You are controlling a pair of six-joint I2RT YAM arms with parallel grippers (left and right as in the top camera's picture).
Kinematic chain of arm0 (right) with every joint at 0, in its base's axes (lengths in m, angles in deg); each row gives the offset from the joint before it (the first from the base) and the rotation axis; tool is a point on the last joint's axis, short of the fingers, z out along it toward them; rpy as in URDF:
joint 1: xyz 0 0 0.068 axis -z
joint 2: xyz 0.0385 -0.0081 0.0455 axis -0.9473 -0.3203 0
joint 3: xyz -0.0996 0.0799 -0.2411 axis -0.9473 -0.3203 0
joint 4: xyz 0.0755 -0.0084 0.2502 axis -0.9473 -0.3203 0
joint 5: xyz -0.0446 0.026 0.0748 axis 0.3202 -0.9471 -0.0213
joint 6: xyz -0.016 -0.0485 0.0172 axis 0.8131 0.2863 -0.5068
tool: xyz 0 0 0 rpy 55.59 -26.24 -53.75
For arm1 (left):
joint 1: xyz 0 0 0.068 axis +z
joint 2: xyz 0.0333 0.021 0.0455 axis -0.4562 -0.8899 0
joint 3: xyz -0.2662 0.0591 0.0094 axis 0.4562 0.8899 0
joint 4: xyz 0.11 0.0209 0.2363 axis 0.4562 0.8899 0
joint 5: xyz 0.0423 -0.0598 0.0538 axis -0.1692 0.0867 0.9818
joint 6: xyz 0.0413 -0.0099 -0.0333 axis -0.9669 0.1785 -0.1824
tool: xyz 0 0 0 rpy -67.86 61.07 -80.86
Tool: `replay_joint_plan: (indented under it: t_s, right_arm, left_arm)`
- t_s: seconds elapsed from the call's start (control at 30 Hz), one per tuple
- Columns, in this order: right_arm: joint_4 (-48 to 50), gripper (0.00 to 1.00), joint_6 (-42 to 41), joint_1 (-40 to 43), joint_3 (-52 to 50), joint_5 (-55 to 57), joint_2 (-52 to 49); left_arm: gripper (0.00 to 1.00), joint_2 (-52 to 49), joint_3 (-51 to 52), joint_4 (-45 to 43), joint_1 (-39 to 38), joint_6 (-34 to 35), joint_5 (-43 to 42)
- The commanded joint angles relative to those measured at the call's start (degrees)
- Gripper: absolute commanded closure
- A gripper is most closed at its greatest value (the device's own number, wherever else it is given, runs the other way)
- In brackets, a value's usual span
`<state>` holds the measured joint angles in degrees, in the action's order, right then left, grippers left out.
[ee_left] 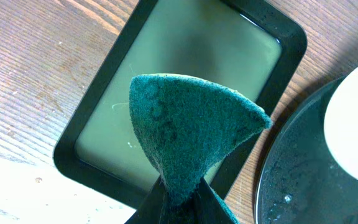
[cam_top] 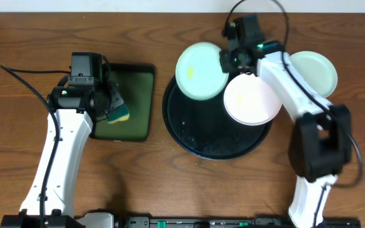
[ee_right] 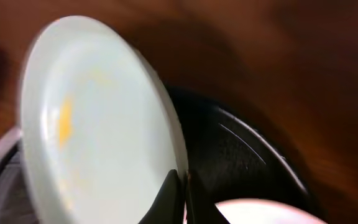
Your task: Clean dirty plates on tray and stack at the side
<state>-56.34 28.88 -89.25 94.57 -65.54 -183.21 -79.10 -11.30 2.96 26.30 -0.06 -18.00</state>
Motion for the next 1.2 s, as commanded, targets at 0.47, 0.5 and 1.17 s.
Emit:
replay_joint_plan:
  t_s: [0.47, 0.5, 1.17]
  right_arm:
    - [-22.47, 0.99, -6.97, -6.67, -5.05, -2.16, 5.27]
    - [-22.38, 0.99, -7.54, -6.80, -6.14, -1.03, 5.27]
    - [-6.45, 0.94, -8.81, -8.39, -21.42, -0.31, 3.34]
  left_arm:
    - [0.92, -0.09, 0.35, -1.49, 0.28, 0.76, -0.39]
    - [0.92, -0.09, 0.35, -1.64, 0.28, 1.18, -0.39]
    - [0.92, -0.20, 0.35, -3.93, 0.28, 1.42, -0.37]
